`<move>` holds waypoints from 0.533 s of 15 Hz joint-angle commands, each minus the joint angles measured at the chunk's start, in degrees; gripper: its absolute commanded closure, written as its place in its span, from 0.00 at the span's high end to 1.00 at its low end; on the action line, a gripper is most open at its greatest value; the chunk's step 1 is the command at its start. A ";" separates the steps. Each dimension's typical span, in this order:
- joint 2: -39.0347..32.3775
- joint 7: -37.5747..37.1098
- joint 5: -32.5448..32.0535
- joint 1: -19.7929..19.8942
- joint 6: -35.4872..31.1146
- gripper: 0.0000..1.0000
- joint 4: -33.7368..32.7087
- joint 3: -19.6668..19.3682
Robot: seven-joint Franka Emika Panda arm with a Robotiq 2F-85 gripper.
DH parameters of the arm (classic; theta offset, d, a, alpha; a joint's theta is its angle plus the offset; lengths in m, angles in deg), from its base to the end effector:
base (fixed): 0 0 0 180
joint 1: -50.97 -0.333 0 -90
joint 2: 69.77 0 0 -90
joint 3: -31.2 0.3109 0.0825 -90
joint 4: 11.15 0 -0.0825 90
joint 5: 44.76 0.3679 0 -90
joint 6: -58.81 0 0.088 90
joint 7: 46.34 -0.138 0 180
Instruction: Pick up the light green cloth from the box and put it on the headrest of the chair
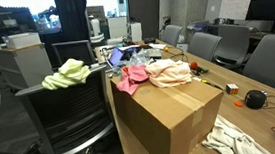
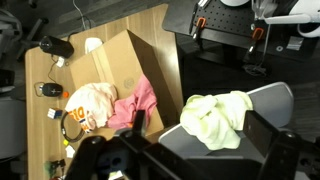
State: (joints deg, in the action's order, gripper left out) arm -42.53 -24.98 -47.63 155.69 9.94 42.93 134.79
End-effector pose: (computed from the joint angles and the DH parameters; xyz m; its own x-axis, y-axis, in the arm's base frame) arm 0.4565 0.1729 0.6914 0.9173 0.2125 -0.3368 0.3407 -0.8566 0.3875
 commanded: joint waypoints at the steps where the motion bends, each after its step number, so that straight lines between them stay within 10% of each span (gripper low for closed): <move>1: -4.46 1.54 4.32 -3.16 -3.33 1.00 6.76 -0.66; 8: -12.62 -6.81 9.53 -14.04 -14.60 1.00 28.02 -9.62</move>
State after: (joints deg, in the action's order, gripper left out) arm -48.84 -26.18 -40.23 148.68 0.55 61.18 129.76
